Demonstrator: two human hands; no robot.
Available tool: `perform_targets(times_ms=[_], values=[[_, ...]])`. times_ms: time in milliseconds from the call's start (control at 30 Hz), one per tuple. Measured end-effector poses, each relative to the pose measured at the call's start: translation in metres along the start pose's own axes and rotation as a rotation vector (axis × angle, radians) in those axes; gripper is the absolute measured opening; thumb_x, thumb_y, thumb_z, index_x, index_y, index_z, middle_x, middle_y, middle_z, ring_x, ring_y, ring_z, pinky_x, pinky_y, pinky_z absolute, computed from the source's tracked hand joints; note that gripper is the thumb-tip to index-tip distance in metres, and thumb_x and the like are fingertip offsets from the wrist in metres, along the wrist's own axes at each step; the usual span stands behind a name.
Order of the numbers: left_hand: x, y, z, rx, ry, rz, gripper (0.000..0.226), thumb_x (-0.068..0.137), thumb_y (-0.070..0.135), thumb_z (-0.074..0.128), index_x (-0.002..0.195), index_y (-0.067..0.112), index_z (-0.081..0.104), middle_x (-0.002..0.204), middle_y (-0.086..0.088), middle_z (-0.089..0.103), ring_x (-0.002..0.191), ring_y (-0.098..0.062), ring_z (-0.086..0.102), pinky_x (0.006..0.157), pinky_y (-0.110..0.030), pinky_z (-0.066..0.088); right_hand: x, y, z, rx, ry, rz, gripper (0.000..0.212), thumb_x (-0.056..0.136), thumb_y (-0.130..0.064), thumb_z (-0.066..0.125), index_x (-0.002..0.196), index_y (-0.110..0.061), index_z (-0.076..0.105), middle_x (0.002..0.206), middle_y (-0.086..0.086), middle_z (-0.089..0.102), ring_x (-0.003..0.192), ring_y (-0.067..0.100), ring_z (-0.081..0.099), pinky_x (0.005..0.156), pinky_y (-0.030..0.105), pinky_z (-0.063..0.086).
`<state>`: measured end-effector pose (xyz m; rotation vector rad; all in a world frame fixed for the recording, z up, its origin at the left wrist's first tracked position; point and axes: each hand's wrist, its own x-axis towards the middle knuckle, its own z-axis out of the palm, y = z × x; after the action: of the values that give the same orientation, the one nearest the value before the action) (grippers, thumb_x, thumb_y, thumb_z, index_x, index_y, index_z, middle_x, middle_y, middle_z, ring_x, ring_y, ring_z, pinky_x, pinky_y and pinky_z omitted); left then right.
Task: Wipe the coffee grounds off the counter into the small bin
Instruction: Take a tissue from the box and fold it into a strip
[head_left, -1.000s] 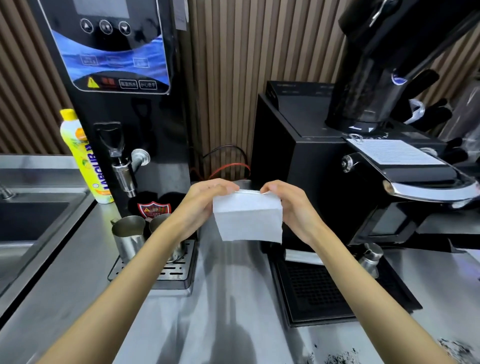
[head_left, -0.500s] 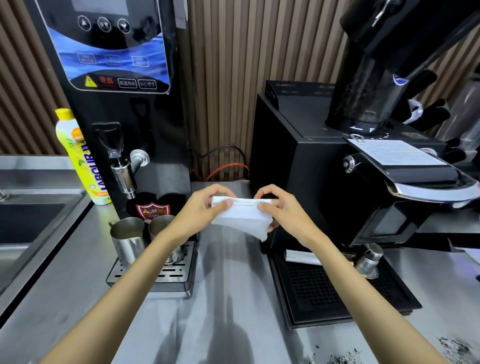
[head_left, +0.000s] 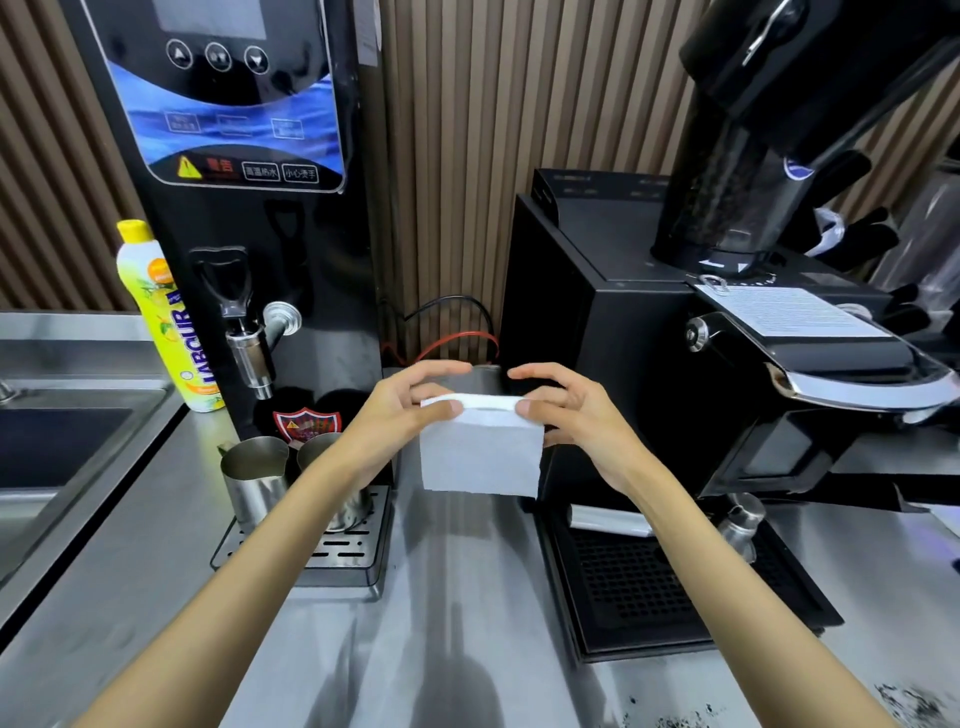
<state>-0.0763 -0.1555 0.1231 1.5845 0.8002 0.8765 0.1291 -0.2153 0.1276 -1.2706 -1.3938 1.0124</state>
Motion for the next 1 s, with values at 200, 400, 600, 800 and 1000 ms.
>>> perform_targets(times_ms=[200, 400, 600, 800, 1000], values=[[0.001, -0.003, 0.001, 0.46, 0.045, -0.003, 0.016, 0.086, 0.015, 0.065, 0.079, 0.028, 0.062, 0.078, 0.009, 0.067, 0.074, -0.005, 0.06, 0.069, -0.014, 0.042, 0.001, 0.004, -0.001, -0.352, -0.009, -0.01, 0.005, 0.09, -0.013, 0.06, 0.094, -0.011, 0.062, 0.081, 0.005, 0.071, 0.075, 0.018, 0.062, 0.059, 0.023, 0.057], [-0.005, -0.006, 0.006, -0.086, -0.044, -0.074, 0.012, 0.091, 0.005, 0.055, 0.097, 0.01, 0.065, 0.088, -0.004, 0.067, 0.078, -0.013, 0.062, 0.069, -0.018, 0.048, -0.005, 0.005, -0.002, -0.06, 0.007, -0.054, 0.01, 0.09, -0.006, 0.058, 0.085, -0.014, 0.058, 0.067, 0.0, 0.064, 0.064, 0.01, 0.061, 0.062, 0.025, 0.05], [-0.003, -0.001, 0.007, -0.296, -0.085, -0.135, 0.027, 0.089, 0.003, 0.052, 0.087, 0.015, 0.076, 0.084, -0.002, 0.075, 0.08, -0.014, 0.067, 0.077, -0.023, 0.049, -0.006, -0.002, -0.01, 0.172, -0.069, -0.03, 0.01, 0.081, -0.017, 0.057, 0.079, -0.015, 0.066, 0.074, -0.004, 0.061, 0.071, 0.01, 0.059, 0.063, 0.024, 0.053], [-0.002, 0.006, 0.004, 0.012, -0.037, -0.006, 0.028, 0.085, 0.007, 0.064, 0.11, 0.018, 0.069, 0.098, 0.003, 0.071, 0.092, -0.007, 0.065, 0.079, -0.009, 0.051, -0.002, -0.002, -0.009, -0.079, 0.003, -0.032, 0.018, 0.088, -0.006, 0.062, 0.105, -0.013, 0.064, 0.085, 0.008, 0.065, 0.082, 0.013, 0.066, 0.072, 0.035, 0.058], [0.003, -0.005, 0.008, 0.4, 0.148, 0.016, 0.01, 0.085, 0.019, 0.068, 0.088, 0.028, 0.065, 0.088, 0.004, 0.066, 0.084, -0.015, 0.06, 0.076, -0.02, 0.046, 0.001, 0.003, -0.002, -0.262, 0.049, 0.003, 0.008, 0.092, -0.014, 0.056, 0.087, -0.018, 0.059, 0.085, 0.014, 0.065, 0.08, 0.019, 0.062, 0.061, 0.023, 0.055]])
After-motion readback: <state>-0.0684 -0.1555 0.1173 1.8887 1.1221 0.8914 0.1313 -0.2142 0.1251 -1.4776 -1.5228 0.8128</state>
